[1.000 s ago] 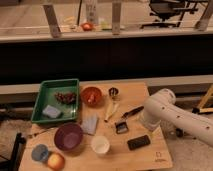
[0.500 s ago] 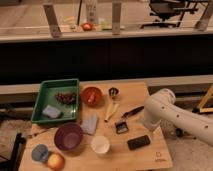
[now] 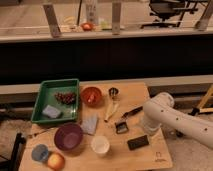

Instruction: Wipe table surface with eraser

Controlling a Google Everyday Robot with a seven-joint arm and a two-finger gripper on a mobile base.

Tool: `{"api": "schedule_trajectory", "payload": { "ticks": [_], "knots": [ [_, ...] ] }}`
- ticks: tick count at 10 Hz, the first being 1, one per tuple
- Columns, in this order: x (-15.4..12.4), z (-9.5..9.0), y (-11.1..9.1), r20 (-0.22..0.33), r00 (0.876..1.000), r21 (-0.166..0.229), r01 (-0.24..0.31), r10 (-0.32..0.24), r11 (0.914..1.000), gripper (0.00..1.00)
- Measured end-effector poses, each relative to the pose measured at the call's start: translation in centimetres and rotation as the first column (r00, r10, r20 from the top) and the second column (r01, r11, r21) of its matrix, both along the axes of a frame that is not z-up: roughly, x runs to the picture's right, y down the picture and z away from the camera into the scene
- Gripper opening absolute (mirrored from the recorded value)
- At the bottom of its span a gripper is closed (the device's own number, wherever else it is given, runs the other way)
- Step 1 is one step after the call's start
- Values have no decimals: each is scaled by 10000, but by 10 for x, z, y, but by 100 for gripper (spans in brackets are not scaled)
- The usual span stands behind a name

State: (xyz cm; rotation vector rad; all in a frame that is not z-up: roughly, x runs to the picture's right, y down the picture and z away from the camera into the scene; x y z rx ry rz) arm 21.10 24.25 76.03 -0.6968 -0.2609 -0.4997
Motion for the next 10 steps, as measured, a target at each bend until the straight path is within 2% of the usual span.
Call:
{"api": "schedule_trajectory", "payload": {
  "ticks": [2, 3, 5, 8, 10],
  "knots": [
    [4, 4, 9, -401, 9955, -10, -860, 858, 9963, 80],
    [4, 7, 14, -374, 9933, -30, -1100, 1098, 9939, 80],
    [1, 16, 28, -121, 9906, -135, -1367, 1365, 9905, 80],
    [-10, 23, 39, 333, 9915, -285, -1252, 1261, 9917, 78],
    [-13, 26, 43, 537, 9919, -313, -1132, 1148, 9931, 59]
  ]
}}
